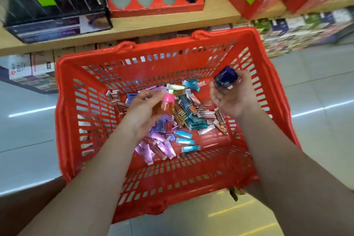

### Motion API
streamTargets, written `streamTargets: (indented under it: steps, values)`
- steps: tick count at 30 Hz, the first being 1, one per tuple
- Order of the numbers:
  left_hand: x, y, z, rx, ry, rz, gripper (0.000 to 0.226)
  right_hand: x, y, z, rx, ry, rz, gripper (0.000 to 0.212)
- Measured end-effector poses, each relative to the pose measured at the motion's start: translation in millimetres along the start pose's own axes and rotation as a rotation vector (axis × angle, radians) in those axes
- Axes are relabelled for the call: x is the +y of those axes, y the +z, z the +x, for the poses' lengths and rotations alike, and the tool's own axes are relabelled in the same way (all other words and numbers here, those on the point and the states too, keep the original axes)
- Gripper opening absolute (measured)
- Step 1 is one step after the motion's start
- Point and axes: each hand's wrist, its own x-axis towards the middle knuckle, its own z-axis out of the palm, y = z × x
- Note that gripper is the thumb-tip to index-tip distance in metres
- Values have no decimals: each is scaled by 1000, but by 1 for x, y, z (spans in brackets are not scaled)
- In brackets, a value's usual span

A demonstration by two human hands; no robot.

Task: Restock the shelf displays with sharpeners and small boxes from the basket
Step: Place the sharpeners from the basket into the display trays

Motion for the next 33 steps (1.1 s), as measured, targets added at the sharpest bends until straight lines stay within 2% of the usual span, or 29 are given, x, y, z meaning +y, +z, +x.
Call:
streamTargets:
  steps: [2, 5, 7, 10, 13, 18, 22, 25, 28, 30, 33]
  values:
    - [15, 14, -14, -90, 93, -10, 23, 0, 4, -22, -32, 2, 53, 38]
    - [37, 33, -38, -215, 238, -69, 38, 14, 9, -52, -106, 47, 54, 27]
    - [48, 43, -54, -307, 310, -52, 43, 25, 15, -73, -200, 104, -17, 28]
    - [60, 53, -76, -392, 401, 49, 45, 32, 27, -100, -340, 158, -186, 36]
    - [73, 57, -92, -403, 497, 211, 42, 26, 37, -118, -452, 80, -195, 48]
    - [96, 65, -110, -328, 646, 586, 44, 12, 57, -129, -467, -93, -252, 54]
    - [130, 69, -109, -187, 873, 962, 43, 3, 83, -129, -494, -112, -318, 55]
    - [161, 73, -100, -161, 892, 1055, 38, -3, 101, -119, -469, -114, -340, 46]
    - [203, 72, -74, 46, 935, 1094, 37, -11, 115, -103, -480, -120, -242, 18]
    - [231, 69, -51, 184, 970, 1177, 39, -18, 122, -93, -476, -165, -173, 22]
    - [255, 66, -17, 306, 1004, 1335, 45, -24, 126, -75, -414, -259, -141, 32]
